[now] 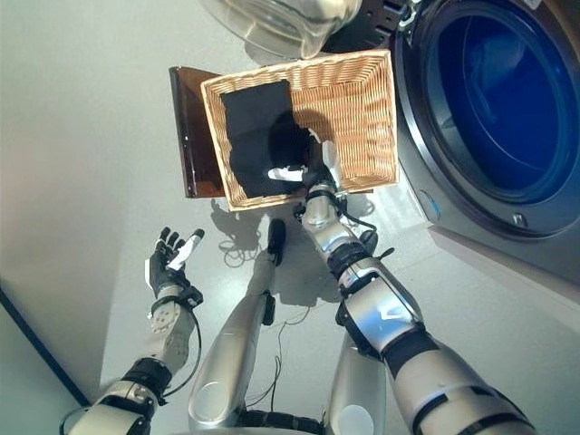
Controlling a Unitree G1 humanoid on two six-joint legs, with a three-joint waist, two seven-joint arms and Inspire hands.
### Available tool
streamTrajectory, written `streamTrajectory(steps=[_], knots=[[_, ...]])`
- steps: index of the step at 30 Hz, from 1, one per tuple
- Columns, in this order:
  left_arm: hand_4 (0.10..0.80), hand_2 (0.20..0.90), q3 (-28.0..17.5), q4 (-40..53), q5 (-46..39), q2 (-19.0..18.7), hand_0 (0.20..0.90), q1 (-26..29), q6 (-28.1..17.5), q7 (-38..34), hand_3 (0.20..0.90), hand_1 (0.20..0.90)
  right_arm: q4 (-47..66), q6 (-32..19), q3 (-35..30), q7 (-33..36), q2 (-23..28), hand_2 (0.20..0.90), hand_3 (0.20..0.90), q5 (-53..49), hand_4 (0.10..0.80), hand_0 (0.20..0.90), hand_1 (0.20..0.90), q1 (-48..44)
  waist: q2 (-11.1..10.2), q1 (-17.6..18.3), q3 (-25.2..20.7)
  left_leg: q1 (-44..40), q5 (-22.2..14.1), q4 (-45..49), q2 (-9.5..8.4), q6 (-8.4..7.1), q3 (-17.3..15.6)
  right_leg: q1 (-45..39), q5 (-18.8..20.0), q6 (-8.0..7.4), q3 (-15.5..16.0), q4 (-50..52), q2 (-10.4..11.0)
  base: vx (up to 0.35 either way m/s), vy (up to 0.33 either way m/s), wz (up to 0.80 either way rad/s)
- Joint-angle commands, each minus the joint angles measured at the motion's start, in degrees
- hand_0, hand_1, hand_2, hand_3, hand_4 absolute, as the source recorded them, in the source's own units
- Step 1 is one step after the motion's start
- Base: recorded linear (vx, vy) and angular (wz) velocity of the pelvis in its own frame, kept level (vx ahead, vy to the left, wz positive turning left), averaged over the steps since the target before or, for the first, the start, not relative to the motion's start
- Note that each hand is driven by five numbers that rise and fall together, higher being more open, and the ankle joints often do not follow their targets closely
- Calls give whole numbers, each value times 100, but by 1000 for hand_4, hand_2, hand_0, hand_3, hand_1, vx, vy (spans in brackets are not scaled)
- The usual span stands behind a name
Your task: Pick up the clothes and place them into the washing machine
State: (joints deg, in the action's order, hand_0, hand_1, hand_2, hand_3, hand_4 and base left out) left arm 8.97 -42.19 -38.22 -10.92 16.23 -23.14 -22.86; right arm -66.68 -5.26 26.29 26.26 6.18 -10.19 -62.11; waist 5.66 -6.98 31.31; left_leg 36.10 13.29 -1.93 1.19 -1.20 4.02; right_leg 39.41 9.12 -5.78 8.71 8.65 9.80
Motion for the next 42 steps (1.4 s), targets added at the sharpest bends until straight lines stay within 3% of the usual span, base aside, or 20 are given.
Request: streamTrajectory(steps=[1,18,19,21,24,28,31,39,41,42], knots=[[800,900,-175,299,-22,-559,900,-147,-450,-234,900,900,-33,-303,-92,-181,-391,900,900,-260,800,900,900,-400,141,-339,-152,494,64,-107,-111,-299,-115,196,-951,-80,-534,861,171,8,-3,5],[800,900,0,1027,-91,-535,900,-141,-479,-179,900,900,-312,-332,-509,-244,39,900,900,-992,800,900,900,-935,345,-739,-152,1160,118,20,-391,-258,371,626,-1208,-109,-253,1216,435,3,11,10],[800,900,7,988,-92,-529,900,-123,-460,-171,900,900,-314,-335,-525,-237,100,837,837,-1015,755,837,837,-968,357,-752,-152,1182,126,15,-404,-258,387,621,-1203,-120,-240,1207,463,11,18,6],[800,900,21,929,-106,-518,900,-82,-464,-156,900,900,-339,-337,-529,-248,160,804,804,-1050,731,804,804,-1007,377,-776,-152,1200,133,8,-424,-258,413,613,-1198,-131,-229,1190,496,19,38,10],[800,900,31,977,-100,-524,900,-74,-476,-163,900,900,-315,-346,-503,-253,207,845,845,-1054,761,845,845,-1073,383,-795,-152,1227,134,22,-458,-251,441,594,-1202,-130,-242,1180,517,22,34,10],[800,900,42,928,-117,-501,900,-35,-457,-170,900,900,-311,-344,-458,-256,223,837,837,-1054,755,837,837,-1150,366,-787,-152,1239,136,39,-472,-248,446,571,-1220,-121,-236,1162,528,21,23,7],[800,900,63,880,-132,-473,900,-25,-446,-171,900,900,-321,-332,-403,-267,133,900,900,-1010,800,900,900,-1164,344,-788,-152,1202,142,37,-472,-243,461,515,-1224,-114,-244,1133,523,0,0,0],[800,900,69,727,-169,-434,900,-15,-405,-201,900,900,-365,-293,-259,-324,-321,900,900,-832,800,900,900,-1072,259,-755,-152,969,93,90,-425,-243,412,271,-1209,-92,-267,1071,467,0,0,0],[800,900,75,742,-162,-441,900,-33,-395,-188,900,900,-319,-294,-223,-346,-375,853,853,-775,767,853,853,-1033,267,-746,-152,922,78,130,-428,-242,420,208,-1221,-87,-266,1086,465,0,0,0],[800,900,80,734,-153,-450,900,-37,-395,-181,900,900,-299,-287,-193,-365,-392,700,700,-747,657,700,700,-1014,267,-744,-152,885,67,142,-427,-238,433,184,-1235,-84,-260,1107,470,0,0,0]])
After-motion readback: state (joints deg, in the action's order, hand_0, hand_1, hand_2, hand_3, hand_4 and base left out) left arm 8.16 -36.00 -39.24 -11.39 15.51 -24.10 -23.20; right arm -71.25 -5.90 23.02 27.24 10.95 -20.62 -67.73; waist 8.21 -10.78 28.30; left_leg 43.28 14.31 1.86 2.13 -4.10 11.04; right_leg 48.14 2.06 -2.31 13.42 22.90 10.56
